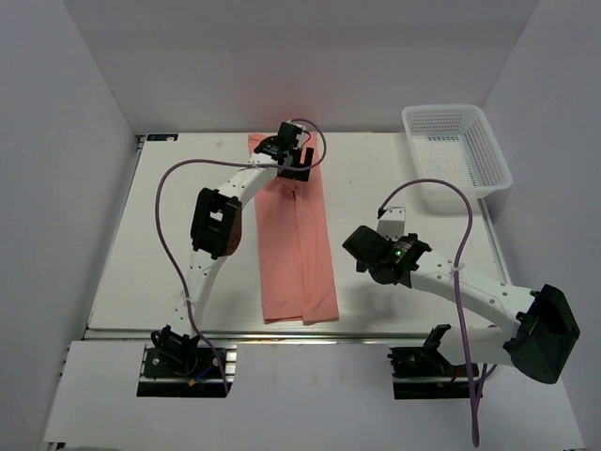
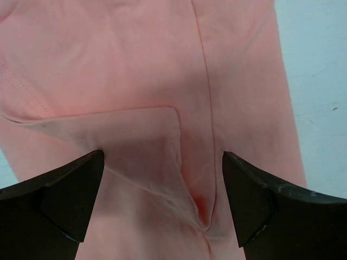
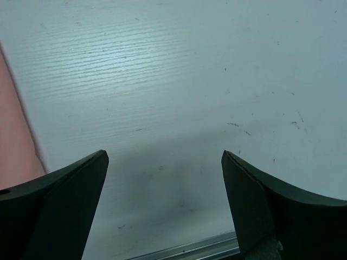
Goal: Fold and stack the t-shirts
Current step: Grab the bottom of the folded rectangular tshirt with both arms
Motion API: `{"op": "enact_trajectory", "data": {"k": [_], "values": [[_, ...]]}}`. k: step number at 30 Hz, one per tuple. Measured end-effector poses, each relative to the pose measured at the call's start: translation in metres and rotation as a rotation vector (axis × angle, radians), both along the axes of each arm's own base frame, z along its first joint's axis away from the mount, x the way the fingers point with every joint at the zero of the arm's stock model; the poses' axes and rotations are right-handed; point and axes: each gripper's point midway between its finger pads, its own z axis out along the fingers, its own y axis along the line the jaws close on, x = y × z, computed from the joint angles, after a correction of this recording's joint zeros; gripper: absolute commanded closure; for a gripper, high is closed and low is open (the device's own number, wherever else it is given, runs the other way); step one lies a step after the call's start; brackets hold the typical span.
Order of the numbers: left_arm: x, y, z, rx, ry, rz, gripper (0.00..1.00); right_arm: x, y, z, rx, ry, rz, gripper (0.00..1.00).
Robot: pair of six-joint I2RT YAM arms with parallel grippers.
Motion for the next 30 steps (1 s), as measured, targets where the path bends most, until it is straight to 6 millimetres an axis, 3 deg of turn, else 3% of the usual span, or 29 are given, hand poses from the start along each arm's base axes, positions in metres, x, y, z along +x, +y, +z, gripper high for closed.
{"op": "enact_trajectory", "data": {"k": [6, 19, 30], "values": [[-0.003, 0.002, -0.012, 0.059, 0.002, 0.024, 0.00, 0.001, -0.006, -0.002, -0.017, 0.006, -0.009, 0.09], [-0.009, 0.042, -0.016, 0.163, -0.029, 0.227, 0.00, 0.009, 0.006, -0.011, 0.014, 0.034, 0.029, 0.09], [-0.046, 0.075, -0.003, 0.165, -0.049, 0.385, 0.00, 0.008, 0.014, -0.027, 0.009, 0.093, 0.068, 0.09]]}}
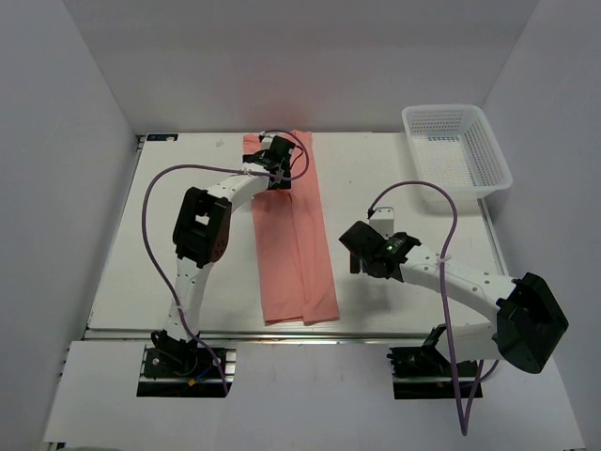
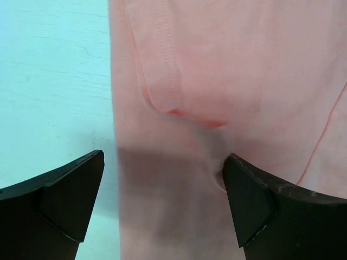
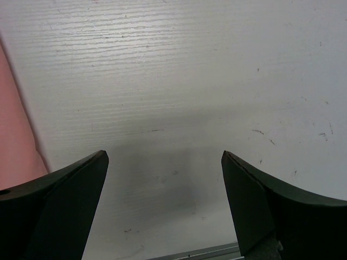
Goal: Fold and stack the t-shirts
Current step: Grab the bottom of the folded rectangular tshirt with both arms
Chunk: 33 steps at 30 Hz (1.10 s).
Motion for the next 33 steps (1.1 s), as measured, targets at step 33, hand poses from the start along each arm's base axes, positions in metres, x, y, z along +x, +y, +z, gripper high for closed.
{"op": "enact_trajectory", "data": {"k": [33], "values": [[-0.360, -0.013, -0.001, -0.705, 0.423, -0.438, 0.01, -0.100, 0.098, -0.042, 0.598, 0.368, 0.621, 0.09]]}}
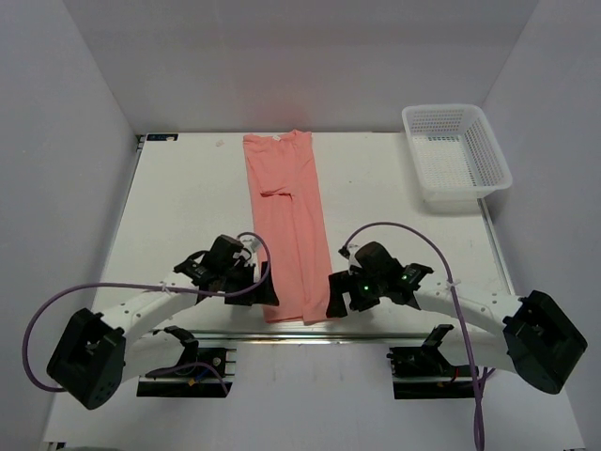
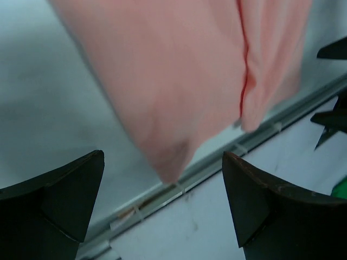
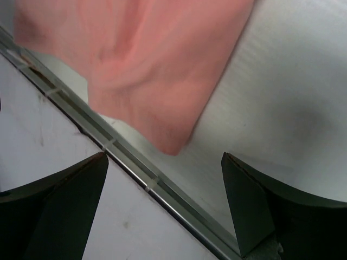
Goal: Fold and stack the t-shirts
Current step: Grab the bottom of the folded rectangular tshirt with both arms
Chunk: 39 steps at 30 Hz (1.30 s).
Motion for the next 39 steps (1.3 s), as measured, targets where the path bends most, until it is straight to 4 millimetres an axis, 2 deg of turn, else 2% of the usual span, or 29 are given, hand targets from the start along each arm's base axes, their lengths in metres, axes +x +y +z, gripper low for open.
{"op": "enact_trajectory", "data": {"k": [2, 5, 9, 14, 17, 18, 20, 21, 22, 24, 26, 27, 28, 29, 30, 33, 39], "values": [[-0.020, 0.003, -0.001, -0.001, 0.046, -0.015, 0.05, -0.011, -0.003, -0.006, 0.019, 0.031, 0.010, 0.09], [-0.034, 0.002, 0.002, -0.022, 0.059, -0.029, 0.08, -0.021, -0.003, -0.008, 0.057, 0.063, 0.010, 0.09], [-0.056, 0.007, -0.016, -0.007, 0.130, -0.031, 0.13, -0.019, 0.004, -0.007, 0.104, 0.073, -0.020, 0.09], [-0.061, -0.002, -0.016, -0.053, 0.138, -0.042, 0.20, -0.016, 0.010, -0.006, 0.142, 0.081, -0.060, 0.12], [-0.062, -0.006, -0.017, -0.063, 0.136, -0.040, 0.33, -0.015, 0.012, -0.006, 0.158, 0.088, -0.077, 0.16], [-0.063, -0.006, -0.019, -0.057, 0.134, -0.040, 0.42, -0.015, 0.013, -0.007, 0.160, 0.092, -0.084, 0.22], [-0.062, -0.005, -0.023, -0.045, 0.137, -0.027, 0.50, -0.015, 0.012, -0.009, 0.157, 0.100, -0.092, 0.26], [-0.063, -0.004, -0.025, -0.038, 0.141, -0.021, 0.59, -0.015, 0.013, -0.009, 0.162, 0.101, -0.095, 0.31], [-0.063, -0.004, -0.027, -0.033, 0.143, -0.014, 0.63, -0.015, 0.013, -0.010, 0.163, 0.103, -0.095, 0.36], [-0.063, -0.002, -0.030, -0.017, 0.147, -0.006, 0.69, -0.016, 0.012, -0.014, 0.153, 0.115, -0.101, 0.43], [-0.063, -0.003, -0.032, -0.013, 0.149, -0.003, 0.71, -0.017, 0.012, -0.016, 0.148, 0.126, -0.107, 0.46], [-0.063, -0.003, -0.032, -0.013, 0.149, -0.002, 0.76, -0.017, 0.012, -0.016, 0.151, 0.126, -0.107, 0.52], [-0.062, -0.004, -0.033, -0.013, 0.149, -0.001, 0.87, -0.016, 0.012, -0.018, 0.151, 0.124, -0.108, 0.62], [-0.062, -0.004, -0.034, -0.008, 0.150, 0.002, 0.96, -0.017, 0.011, -0.020, 0.147, 0.124, -0.109, 0.66], [-0.062, -0.005, -0.035, -0.010, 0.153, 0.002, 1.00, -0.018, 0.009, -0.023, 0.138, 0.132, -0.115, 0.73], [-0.060, -0.010, -0.035, -0.026, 0.150, -0.007, 1.00, -0.018, 0.007, -0.027, 0.125, 0.133, -0.117, 1.00], [-0.058, -0.011, -0.032, -0.012, 0.143, -0.011, 1.00, -0.013, 0.008, -0.026, 0.132, 0.096, -0.109, 1.00]]}}
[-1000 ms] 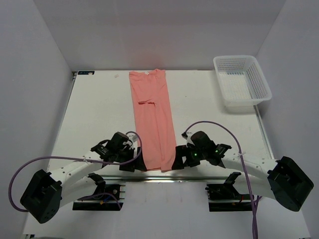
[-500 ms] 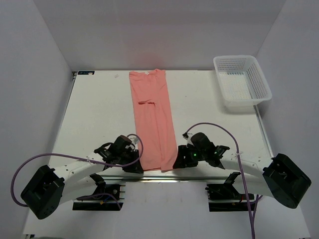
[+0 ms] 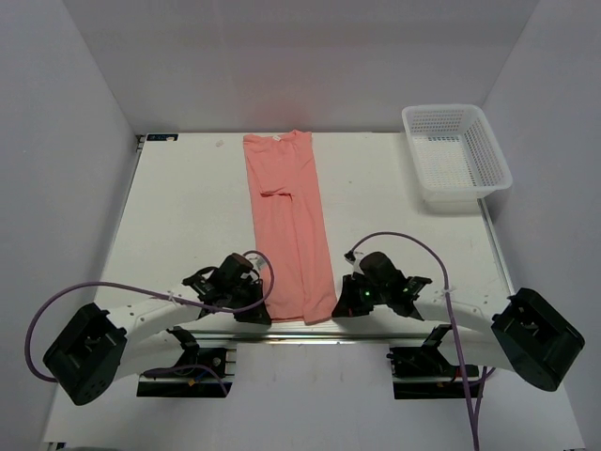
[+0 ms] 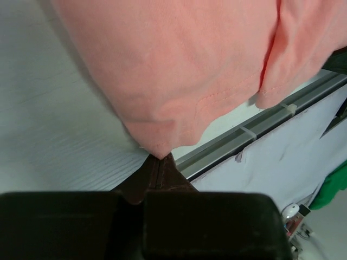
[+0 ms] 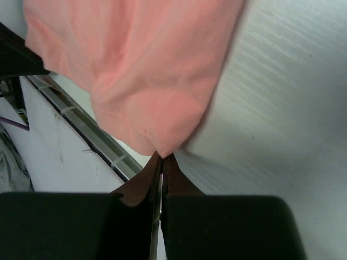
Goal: Fold and stack the t-shirts
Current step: Grab the bottom of the folded rectangular tshirt with both arms, then fold the folded rectangular tshirt in 1/3 of the way
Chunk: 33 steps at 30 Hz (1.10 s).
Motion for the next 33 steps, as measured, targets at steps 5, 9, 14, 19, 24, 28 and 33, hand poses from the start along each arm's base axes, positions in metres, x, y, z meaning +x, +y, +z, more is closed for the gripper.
{"op": "enact_trajectory", "data": {"k": [5, 9, 14, 19, 24, 28, 33], "values": [[0.008, -0.001, 0.017, 0.003, -0.046, 0.006, 1.00, 0.008, 0.006, 0.018, 0.053, -0.098, 0.039, 1.00], [0.030, -0.010, 0.044, -0.012, -0.116, 0.033, 1.00, 0.022, 0.015, 0.036, 0.072, -0.169, 0.054, 1.00], [0.071, -0.013, 0.067, 0.032, -0.205, 0.137, 1.00, 0.071, 0.038, 0.071, 0.058, -0.306, -0.007, 1.00], [0.121, -0.008, 0.082, 0.108, -0.265, 0.266, 1.00, 0.124, 0.054, 0.103, 0.016, -0.433, -0.089, 1.00], [0.170, 0.010, 0.119, 0.147, -0.378, 0.399, 1.00, 0.178, 0.058, 0.129, -0.049, -0.521, -0.175, 1.00], [0.205, 0.020, 0.151, 0.154, -0.472, 0.467, 1.00, 0.212, 0.052, 0.137, -0.092, -0.551, -0.225, 1.00], [0.237, 0.022, 0.154, 0.184, -0.498, 0.478, 1.00, 0.243, 0.046, 0.135, -0.135, -0.561, -0.250, 1.00]]}}
